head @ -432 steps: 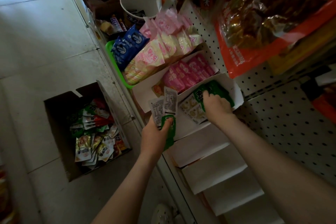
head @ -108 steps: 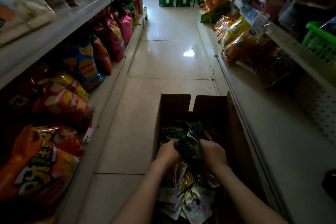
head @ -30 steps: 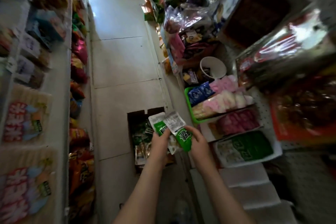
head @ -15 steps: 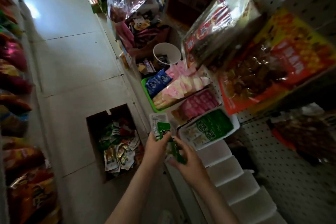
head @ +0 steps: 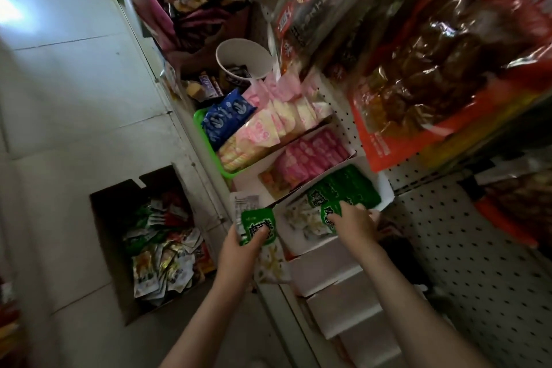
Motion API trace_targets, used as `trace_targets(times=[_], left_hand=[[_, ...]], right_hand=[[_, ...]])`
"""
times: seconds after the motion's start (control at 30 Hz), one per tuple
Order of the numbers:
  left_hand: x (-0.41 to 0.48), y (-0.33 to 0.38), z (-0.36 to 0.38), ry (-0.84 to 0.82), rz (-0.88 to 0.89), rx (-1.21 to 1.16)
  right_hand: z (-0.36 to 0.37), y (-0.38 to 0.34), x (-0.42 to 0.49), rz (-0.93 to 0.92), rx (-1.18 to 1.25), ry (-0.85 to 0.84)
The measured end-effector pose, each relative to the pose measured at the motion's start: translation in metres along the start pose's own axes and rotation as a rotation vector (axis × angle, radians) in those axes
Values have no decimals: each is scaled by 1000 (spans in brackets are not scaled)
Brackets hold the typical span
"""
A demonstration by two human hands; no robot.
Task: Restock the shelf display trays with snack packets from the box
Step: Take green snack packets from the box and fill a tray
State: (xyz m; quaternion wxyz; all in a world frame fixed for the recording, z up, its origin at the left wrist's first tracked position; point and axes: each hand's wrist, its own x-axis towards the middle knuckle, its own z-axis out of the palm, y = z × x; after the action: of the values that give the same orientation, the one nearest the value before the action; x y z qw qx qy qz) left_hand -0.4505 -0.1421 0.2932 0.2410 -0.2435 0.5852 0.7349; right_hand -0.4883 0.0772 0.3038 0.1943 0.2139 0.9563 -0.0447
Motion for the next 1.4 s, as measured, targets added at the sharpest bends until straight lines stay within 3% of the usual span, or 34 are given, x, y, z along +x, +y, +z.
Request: trace_targets(times=[0.17, 0.37, 0.43, 0.47, 0.57, 0.63, 0.73, 0.83, 0.97, 1.2, 1.4], left_hand=[[6, -7, 4, 4, -22, 5], [11, -2, 12, -48, -109, -29], [14, -2, 14, -51, -128, -49], [15, -2, 16, -54, -136, -52], [15, 1, 21, -93, -139, -26], [14, 4, 26, -107, -132, -31], [14, 10, 32, -76, -125, -7], [15, 12, 33, -127, -121, 65], [11, 9, 28, -199, -129, 129], [18, 5, 14, 74, -98, 123], [24, -2, 6, 21, -25, 195]], right_hand=[[17, -4, 19, 20, -229, -11], [27, -5, 21, 60, -298, 71], [23, -8, 12, -28, -150, 146], [18, -12, 5, -93, 51, 137], [1, -30, -20, -248, 774, -194], [-2, -38, -34, -308, 793, -421], [7, -40, -44, -327, 785, -516], [15, -35, -41, -203, 939, -418], [8, -18, -21, -75, 889, -359], [-8, -2, 16, 155, 867, 69], [18, -30, 37, 118, 669, 20]])
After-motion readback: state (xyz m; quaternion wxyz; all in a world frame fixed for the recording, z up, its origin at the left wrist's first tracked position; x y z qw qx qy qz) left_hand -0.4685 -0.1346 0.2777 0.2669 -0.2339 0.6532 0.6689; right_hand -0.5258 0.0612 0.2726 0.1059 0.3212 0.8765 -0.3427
